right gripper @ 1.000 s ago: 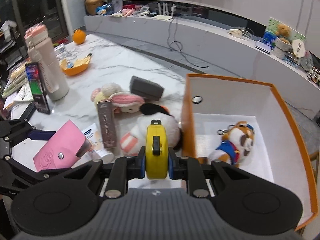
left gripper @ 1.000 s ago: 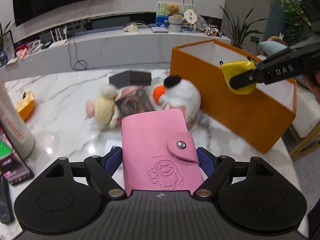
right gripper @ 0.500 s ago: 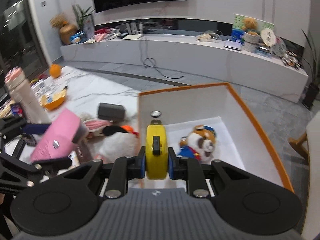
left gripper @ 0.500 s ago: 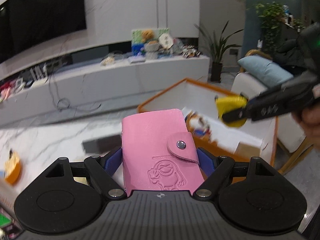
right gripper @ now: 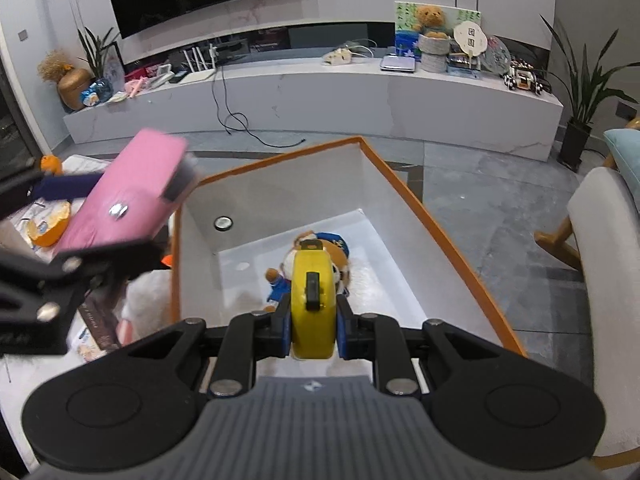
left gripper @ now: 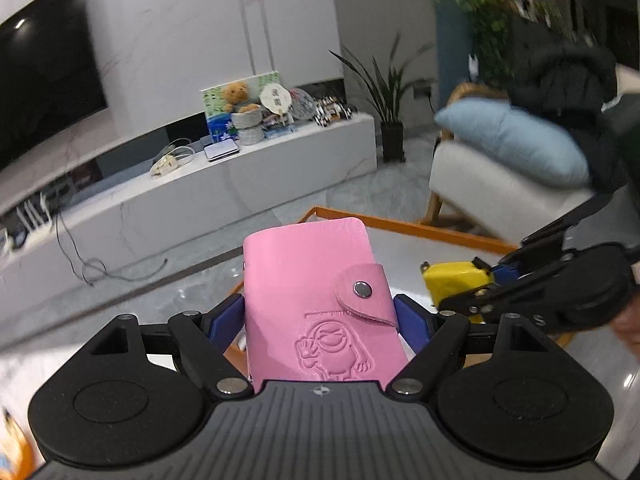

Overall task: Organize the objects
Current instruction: 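Carry the pink wallet with the left gripper while the right carries the tape measure to the orange box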

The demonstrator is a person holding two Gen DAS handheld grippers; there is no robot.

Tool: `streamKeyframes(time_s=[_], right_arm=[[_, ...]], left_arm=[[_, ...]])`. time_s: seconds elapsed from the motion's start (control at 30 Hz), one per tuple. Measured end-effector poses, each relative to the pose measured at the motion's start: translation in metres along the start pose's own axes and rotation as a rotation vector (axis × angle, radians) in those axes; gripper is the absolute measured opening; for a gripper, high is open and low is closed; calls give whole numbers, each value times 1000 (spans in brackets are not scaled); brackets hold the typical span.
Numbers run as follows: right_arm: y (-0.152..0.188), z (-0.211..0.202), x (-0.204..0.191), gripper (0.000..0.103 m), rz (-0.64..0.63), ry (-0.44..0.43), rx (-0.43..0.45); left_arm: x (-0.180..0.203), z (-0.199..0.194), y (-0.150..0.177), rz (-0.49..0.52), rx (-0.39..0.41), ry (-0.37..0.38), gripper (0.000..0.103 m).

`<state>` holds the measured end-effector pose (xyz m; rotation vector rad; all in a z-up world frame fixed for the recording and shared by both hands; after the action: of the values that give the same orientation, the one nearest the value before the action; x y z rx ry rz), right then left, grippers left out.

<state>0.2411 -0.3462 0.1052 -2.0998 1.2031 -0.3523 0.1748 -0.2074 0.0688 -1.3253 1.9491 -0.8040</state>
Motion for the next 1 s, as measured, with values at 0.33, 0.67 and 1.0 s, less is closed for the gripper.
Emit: streamKeyframes(time_s=[0.33,0.67,1.0], right_arm=[[-1,25,10,22,26,43,-47],[2,42,10,22,-6,79,-94],[7,63,18,22,-1,111,-160]], left_arm=[[18,69,7,268,-229,-108,94],[40,111,21,417,-400,-154,94],[37,137,36,451,-520,-204,94]])
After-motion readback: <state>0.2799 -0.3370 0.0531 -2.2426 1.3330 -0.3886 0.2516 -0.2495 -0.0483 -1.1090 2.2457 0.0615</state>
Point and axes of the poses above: each gripper's, at about its wrist camera, not at the fingertips, and z roughly the way its jaws point, x to its right, y to its underside, the point moved 5 cm from there along z, roughly the way its jaws point, and after that the axes turned 1 degree about -z, right-handed, at the moved point
